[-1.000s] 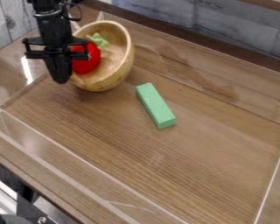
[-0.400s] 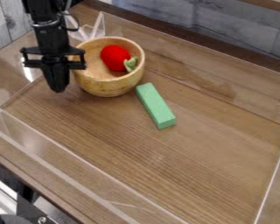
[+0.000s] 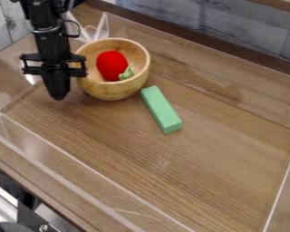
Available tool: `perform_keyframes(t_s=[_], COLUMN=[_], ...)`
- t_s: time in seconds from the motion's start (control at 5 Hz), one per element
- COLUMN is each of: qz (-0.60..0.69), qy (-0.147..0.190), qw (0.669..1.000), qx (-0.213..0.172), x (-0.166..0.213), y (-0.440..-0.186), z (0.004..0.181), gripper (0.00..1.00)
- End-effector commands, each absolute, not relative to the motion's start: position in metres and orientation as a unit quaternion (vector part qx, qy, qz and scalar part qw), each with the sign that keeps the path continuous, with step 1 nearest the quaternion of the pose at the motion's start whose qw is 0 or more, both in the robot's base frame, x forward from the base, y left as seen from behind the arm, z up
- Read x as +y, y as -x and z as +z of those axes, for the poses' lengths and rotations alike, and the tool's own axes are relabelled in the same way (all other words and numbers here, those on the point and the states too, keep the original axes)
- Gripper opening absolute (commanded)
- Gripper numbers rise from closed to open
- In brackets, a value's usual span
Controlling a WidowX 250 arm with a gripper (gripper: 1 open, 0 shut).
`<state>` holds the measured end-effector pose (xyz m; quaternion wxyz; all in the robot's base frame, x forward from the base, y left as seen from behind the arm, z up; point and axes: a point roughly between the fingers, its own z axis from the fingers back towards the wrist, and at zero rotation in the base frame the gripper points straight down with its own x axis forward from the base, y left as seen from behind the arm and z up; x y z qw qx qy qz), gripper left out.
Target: Move the red fruit to the left
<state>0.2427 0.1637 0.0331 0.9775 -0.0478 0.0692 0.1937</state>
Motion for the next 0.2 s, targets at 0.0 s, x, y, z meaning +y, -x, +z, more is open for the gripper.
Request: perform_keyframes(t_s=[0.0], qz=[0.199], qy=[0.036], qw=[0.978], qx=[0.053], x=[0.1751], y=[-0.2455], z=[0.0415], gripper=[0.00])
